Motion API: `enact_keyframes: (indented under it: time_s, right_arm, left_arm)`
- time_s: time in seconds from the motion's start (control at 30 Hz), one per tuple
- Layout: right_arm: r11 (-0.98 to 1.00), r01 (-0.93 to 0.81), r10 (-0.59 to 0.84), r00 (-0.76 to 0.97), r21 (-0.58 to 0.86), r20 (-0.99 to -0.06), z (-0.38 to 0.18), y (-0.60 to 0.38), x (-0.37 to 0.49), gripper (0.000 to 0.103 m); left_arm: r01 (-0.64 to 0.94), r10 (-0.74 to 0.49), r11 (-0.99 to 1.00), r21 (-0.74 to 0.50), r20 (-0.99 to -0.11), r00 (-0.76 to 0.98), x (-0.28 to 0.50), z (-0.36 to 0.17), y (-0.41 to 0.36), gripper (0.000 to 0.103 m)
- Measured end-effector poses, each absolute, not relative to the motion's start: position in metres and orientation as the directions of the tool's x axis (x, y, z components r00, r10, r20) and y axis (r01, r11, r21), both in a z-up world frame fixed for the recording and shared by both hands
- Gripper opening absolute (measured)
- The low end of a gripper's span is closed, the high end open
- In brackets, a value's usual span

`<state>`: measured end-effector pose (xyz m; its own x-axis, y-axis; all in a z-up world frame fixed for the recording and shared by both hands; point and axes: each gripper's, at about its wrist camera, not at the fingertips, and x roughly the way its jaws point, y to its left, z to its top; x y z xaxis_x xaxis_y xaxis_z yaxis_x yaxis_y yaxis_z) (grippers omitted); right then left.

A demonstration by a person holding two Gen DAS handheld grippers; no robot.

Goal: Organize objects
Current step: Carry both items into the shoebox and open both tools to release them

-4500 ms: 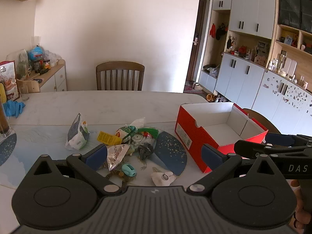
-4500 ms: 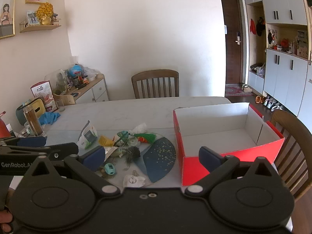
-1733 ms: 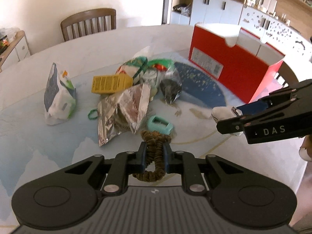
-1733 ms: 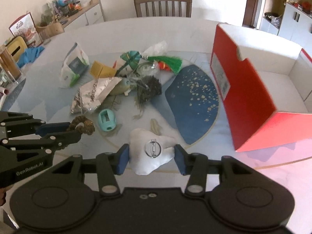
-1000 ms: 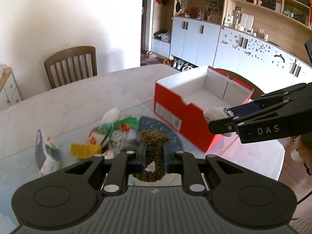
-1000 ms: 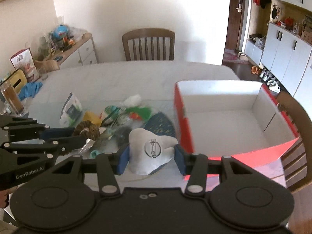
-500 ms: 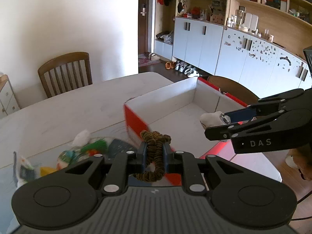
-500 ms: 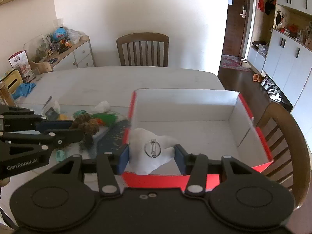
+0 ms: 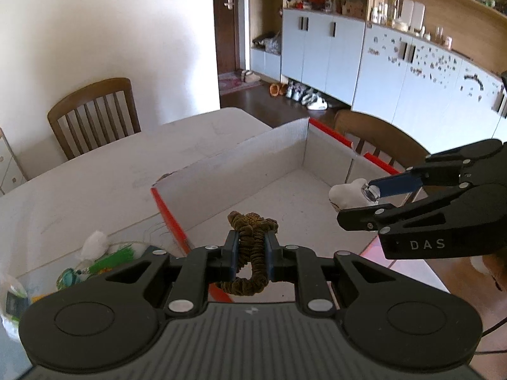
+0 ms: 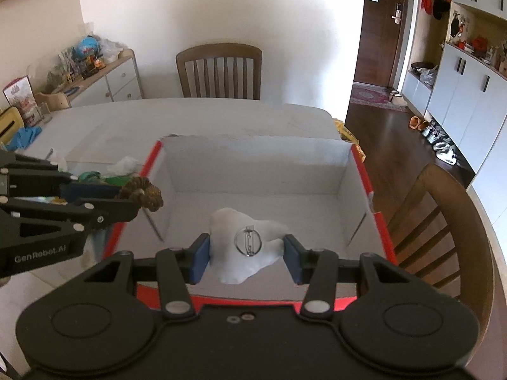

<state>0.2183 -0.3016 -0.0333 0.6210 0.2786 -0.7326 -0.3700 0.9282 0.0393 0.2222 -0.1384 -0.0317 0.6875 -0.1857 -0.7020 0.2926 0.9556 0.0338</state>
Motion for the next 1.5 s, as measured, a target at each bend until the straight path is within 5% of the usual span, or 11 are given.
enact_keyframes:
  time_s: [1.5]
  right_arm:
    - [0.876,-0.481,0.141,0.291,-0.017,-0.946,-0.132,-0.305,0.312,0.052]
  left_arm:
    - [0.352,0.005,0.930,0.107,-0.961,0.278,0.366,-0.145,-0.205,0.017]
